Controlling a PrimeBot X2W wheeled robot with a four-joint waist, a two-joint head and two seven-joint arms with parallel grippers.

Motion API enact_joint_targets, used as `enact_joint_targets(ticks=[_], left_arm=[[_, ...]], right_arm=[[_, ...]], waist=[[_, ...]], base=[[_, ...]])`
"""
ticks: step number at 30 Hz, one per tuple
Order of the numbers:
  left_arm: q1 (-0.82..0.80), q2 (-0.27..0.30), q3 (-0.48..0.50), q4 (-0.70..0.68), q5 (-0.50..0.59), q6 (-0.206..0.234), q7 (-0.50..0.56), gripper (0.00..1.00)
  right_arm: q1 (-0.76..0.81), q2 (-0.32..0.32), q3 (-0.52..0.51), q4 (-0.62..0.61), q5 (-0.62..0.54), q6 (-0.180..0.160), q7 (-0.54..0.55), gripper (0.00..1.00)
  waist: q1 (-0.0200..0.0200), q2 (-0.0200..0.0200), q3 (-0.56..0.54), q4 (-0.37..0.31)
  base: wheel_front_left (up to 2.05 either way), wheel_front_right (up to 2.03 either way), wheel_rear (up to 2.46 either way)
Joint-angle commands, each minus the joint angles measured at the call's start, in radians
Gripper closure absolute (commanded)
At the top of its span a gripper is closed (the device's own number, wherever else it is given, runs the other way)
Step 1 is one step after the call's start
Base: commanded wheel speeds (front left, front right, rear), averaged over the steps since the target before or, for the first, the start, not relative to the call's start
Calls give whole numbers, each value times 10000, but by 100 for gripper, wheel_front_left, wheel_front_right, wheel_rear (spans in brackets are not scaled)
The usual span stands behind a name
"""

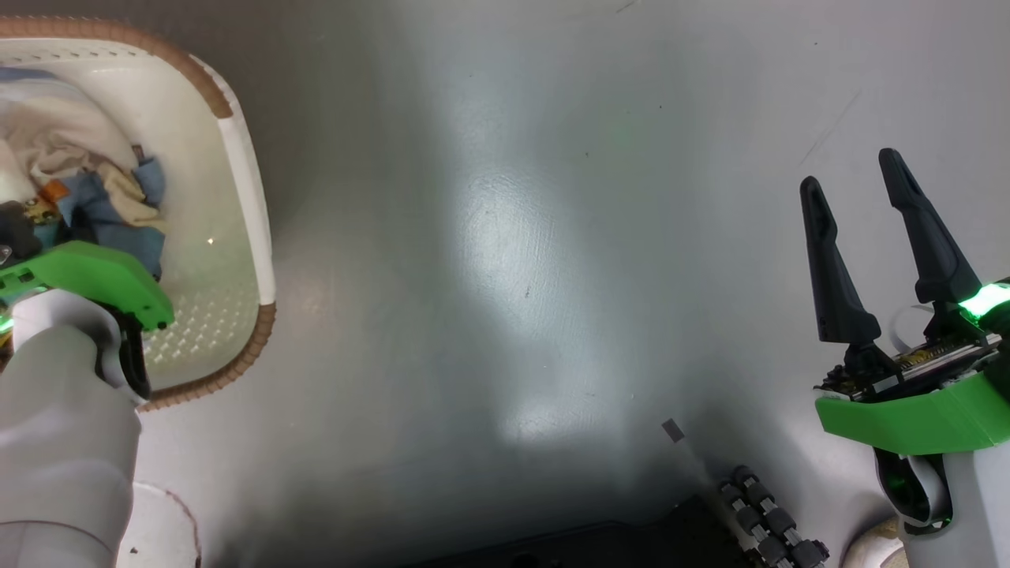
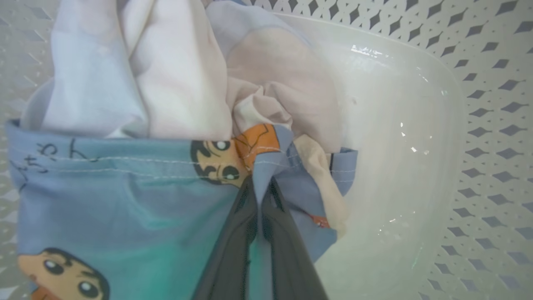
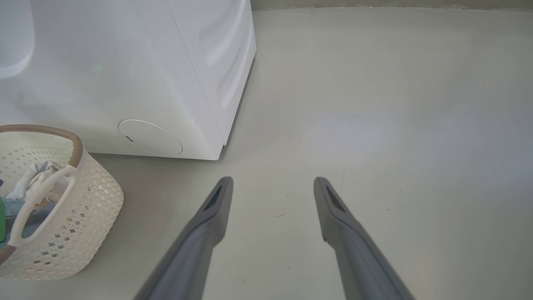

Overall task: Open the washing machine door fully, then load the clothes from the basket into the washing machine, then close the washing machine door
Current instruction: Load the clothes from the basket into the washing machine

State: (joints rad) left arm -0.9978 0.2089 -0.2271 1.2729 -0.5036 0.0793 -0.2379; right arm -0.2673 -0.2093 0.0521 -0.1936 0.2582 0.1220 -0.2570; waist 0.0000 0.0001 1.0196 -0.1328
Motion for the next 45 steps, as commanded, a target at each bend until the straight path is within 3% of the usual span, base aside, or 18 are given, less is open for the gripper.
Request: enact_joint_targets(ticks=[1,11,26,32,45], left_arm=[[239,324,144,129,-90,136,-40,100],[476,94,20,-258,29,129,-225,100],[2789,-191,1360,-4733,1329,550,-238,100],[3642,-445,1858,-5892,1863,483,-238,100],[5775,-1118,2373,-8404,3041,-186,-238,100]], right_arm=[[431,-112,151,-209,143,87,-47,0],[325,-44,94,-203,86,87,-47,0],[-86,-154,134,279,63,87,-47,0],[37,-161,74,553,40,87,-47,0],[519,-79,59,1159,13,87,-47,0]], waist=[[0,-1,-21,43],[0,-1,-339,311],[0,-1,-1664,1115],[0,-1,-2371,1276],[0,-1,-4545,1503]], base=[[0,0,0],[0,0,0],[0,0,0],[0,0,0],[0,0,0]])
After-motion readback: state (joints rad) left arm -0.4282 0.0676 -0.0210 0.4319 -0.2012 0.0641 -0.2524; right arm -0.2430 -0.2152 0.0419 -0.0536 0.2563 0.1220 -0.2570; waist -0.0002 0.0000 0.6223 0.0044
